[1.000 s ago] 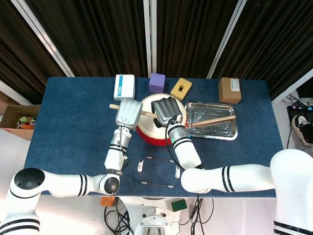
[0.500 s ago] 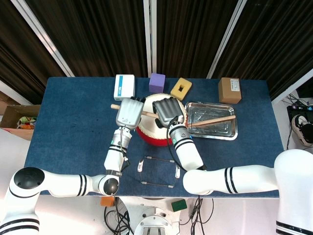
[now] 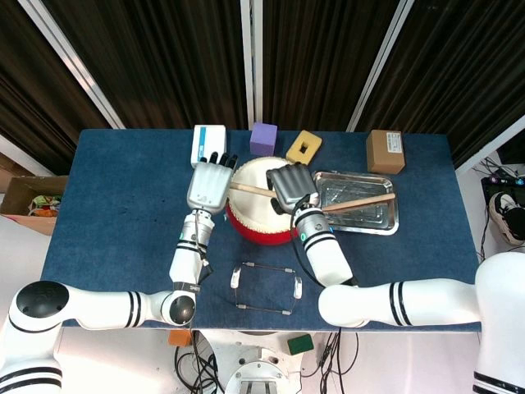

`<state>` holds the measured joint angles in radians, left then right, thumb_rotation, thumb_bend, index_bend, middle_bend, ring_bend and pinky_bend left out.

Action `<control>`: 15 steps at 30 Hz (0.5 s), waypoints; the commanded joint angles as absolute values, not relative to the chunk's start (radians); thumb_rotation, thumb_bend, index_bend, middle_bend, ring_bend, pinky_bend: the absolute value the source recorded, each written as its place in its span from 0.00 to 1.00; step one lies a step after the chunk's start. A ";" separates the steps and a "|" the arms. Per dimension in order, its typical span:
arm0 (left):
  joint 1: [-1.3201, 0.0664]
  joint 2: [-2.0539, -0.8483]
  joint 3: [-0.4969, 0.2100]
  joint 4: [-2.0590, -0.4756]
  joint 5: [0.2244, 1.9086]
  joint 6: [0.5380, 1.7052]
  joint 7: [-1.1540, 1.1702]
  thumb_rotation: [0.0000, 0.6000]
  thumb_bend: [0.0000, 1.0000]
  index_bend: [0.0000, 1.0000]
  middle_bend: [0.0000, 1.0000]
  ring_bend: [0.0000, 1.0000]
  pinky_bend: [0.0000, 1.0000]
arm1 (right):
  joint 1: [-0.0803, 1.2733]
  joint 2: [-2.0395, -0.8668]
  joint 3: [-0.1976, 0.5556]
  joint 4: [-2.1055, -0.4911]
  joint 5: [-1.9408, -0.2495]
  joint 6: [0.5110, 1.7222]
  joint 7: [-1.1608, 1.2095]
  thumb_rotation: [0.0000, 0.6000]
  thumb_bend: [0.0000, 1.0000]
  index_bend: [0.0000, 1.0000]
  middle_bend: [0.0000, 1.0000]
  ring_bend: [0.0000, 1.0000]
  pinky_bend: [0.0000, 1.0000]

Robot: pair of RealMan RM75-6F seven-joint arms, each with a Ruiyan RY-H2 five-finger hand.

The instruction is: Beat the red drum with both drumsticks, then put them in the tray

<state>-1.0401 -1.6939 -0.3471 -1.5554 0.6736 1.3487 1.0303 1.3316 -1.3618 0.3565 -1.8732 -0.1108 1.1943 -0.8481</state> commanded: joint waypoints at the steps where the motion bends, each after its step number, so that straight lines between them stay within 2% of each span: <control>1: -1.019 -1.671 -0.339 -1.561 0.672 1.356 1.019 1.00 0.09 0.22 0.26 0.24 0.45 | 1.293 -1.313 0.333 -1.912 -0.144 1.188 -0.833 1.00 0.61 0.65 0.58 0.38 0.36; 9: -0.944 -1.601 -0.338 -1.573 0.663 1.357 0.927 1.00 0.09 0.21 0.26 0.24 0.43 | 1.170 -1.173 0.246 -1.992 -0.264 1.149 -0.773 1.00 0.62 0.66 0.59 0.38 0.36; 15: -0.853 -1.522 -0.301 -1.601 0.715 1.359 0.809 1.00 0.09 0.21 0.26 0.24 0.41 | 1.032 -1.043 0.143 -2.017 -0.417 1.107 -0.688 1.00 0.62 0.66 0.60 0.38 0.37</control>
